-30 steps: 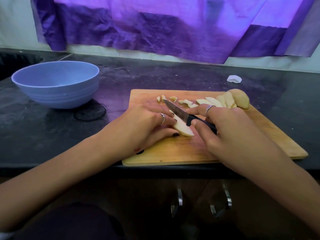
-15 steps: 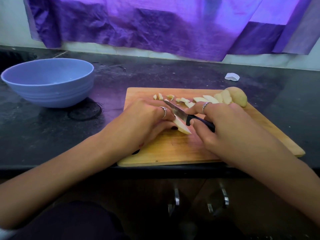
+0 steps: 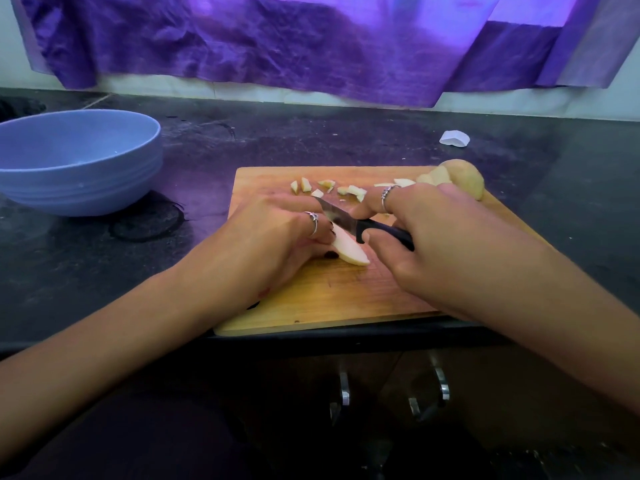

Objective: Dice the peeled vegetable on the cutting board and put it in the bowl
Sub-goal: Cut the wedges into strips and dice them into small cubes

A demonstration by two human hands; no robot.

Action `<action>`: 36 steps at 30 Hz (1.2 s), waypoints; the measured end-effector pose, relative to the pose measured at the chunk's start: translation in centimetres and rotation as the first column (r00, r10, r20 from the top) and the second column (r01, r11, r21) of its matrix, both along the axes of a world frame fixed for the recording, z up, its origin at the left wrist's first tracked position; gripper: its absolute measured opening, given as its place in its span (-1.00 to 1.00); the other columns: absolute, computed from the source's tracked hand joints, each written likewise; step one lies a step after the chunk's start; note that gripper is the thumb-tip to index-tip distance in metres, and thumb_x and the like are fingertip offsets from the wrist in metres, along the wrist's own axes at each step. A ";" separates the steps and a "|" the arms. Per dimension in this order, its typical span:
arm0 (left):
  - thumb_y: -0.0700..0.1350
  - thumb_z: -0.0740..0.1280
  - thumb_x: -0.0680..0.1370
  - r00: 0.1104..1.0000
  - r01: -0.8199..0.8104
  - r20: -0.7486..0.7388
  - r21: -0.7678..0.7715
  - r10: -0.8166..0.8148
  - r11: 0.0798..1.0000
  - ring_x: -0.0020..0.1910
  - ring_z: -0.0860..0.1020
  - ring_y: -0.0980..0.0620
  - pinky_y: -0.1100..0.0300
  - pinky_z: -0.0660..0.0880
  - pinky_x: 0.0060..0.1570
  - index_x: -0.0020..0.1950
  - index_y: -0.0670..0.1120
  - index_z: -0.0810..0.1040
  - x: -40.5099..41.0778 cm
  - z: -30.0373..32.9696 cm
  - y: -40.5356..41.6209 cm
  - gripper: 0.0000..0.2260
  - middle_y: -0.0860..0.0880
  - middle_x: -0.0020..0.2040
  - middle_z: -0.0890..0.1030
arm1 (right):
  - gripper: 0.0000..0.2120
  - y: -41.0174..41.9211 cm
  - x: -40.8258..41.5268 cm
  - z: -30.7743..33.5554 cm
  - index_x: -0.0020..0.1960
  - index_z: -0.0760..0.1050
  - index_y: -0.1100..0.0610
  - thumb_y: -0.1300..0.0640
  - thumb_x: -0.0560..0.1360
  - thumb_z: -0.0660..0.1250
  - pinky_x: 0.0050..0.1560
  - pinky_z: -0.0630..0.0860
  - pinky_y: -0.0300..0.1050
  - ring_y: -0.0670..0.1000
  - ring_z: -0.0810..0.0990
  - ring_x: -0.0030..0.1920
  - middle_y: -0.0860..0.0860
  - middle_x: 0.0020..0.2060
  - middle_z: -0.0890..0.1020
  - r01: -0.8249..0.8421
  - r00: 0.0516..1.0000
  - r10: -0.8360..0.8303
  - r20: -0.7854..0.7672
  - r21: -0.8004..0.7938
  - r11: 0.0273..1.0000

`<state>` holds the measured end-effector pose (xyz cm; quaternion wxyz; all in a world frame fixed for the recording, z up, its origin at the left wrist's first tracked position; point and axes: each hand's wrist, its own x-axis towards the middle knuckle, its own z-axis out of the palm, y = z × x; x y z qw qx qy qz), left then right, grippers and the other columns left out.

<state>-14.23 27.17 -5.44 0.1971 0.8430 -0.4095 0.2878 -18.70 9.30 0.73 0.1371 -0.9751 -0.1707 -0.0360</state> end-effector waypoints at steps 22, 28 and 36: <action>-0.05 0.25 0.43 0.999 -0.032 0.024 -0.036 0.033 0.999 -0.35 0.61 -0.08 0.12 0.38 -0.25 -0.30 -0.23 0.64 0.0 -0.4 -0.2 -0.70 -0.11 -0.33 0.63 | -0.75 -1.1 -3.5 1.3 0.26 0.34 -0.17 -0.06 0.58 0.13 -0.27 0.47 -0.23 -0.07 0.50 -0.19 -0.10 -0.15 0.37 0.005 0.991 -0.028 -0.130 -0.175 0.985; -0.04 0.27 0.44 0.998 -0.056 -0.001 -0.012 0.056 0.998 -0.32 0.61 -0.09 0.12 0.39 -0.22 -0.32 -0.22 0.63 0.2 -0.4 -0.1 -0.71 -0.09 -0.32 0.62 | -0.77 -2.7 -5.7 1.6 0.20 0.32 -0.18 -0.11 0.55 0.11 -0.28 0.51 -0.23 -0.09 0.47 -0.32 -0.15 -0.24 0.44 -0.001 0.995 -0.018 -0.097 -0.197 0.980; 0.00 0.24 0.48 0.997 -0.063 -0.045 0.001 0.063 0.998 -0.28 0.59 -0.08 0.12 0.39 -0.18 -0.27 -0.20 0.63 -0.1 -0.4 0.1 -0.69 -0.07 -0.28 0.62 | -0.78 -2.1 -5.8 0.8 0.21 0.35 -0.06 0.00 0.60 0.06 -0.06 0.54 -0.02 0.05 0.53 -0.14 0.03 -0.14 0.50 0.011 0.984 -0.051 -0.170 -0.231 0.973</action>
